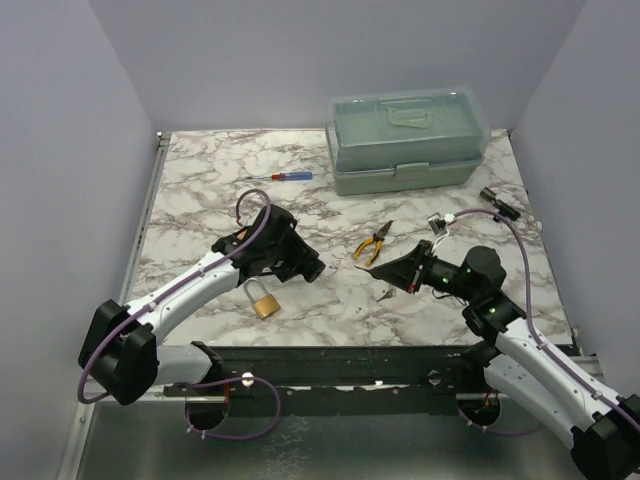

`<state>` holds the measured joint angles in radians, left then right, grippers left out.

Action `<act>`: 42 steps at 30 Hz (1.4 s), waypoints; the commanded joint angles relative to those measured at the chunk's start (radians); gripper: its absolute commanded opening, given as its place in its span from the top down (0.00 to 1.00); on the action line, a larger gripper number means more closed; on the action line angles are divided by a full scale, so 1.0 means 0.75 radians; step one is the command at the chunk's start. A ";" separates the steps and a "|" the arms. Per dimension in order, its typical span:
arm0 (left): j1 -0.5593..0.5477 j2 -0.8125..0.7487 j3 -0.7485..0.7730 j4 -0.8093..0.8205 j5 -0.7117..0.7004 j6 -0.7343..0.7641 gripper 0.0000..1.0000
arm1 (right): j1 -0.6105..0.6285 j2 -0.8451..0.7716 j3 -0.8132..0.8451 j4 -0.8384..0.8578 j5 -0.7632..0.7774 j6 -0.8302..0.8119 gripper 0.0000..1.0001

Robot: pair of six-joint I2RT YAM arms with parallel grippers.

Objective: Unlock with the key

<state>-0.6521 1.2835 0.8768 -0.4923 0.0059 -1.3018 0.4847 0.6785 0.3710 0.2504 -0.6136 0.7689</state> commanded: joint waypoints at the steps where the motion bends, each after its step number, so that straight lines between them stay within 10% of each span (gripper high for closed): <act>1: 0.092 -0.150 -0.056 0.116 0.074 -0.077 1.00 | 0.085 0.062 0.022 0.131 0.047 -0.006 1.00; 17: 0.323 -0.267 -0.174 0.252 0.493 -0.190 1.00 | 0.643 0.279 0.096 0.264 0.914 -0.020 1.00; 42: 0.344 -0.200 -0.205 0.406 0.657 -0.119 1.00 | 0.696 0.514 0.156 0.387 0.995 0.016 1.00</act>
<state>-0.4004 1.1328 0.7349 -0.2699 0.4461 -1.3777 0.9958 1.0492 0.4721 0.4629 0.1070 0.7788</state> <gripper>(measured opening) 0.572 0.035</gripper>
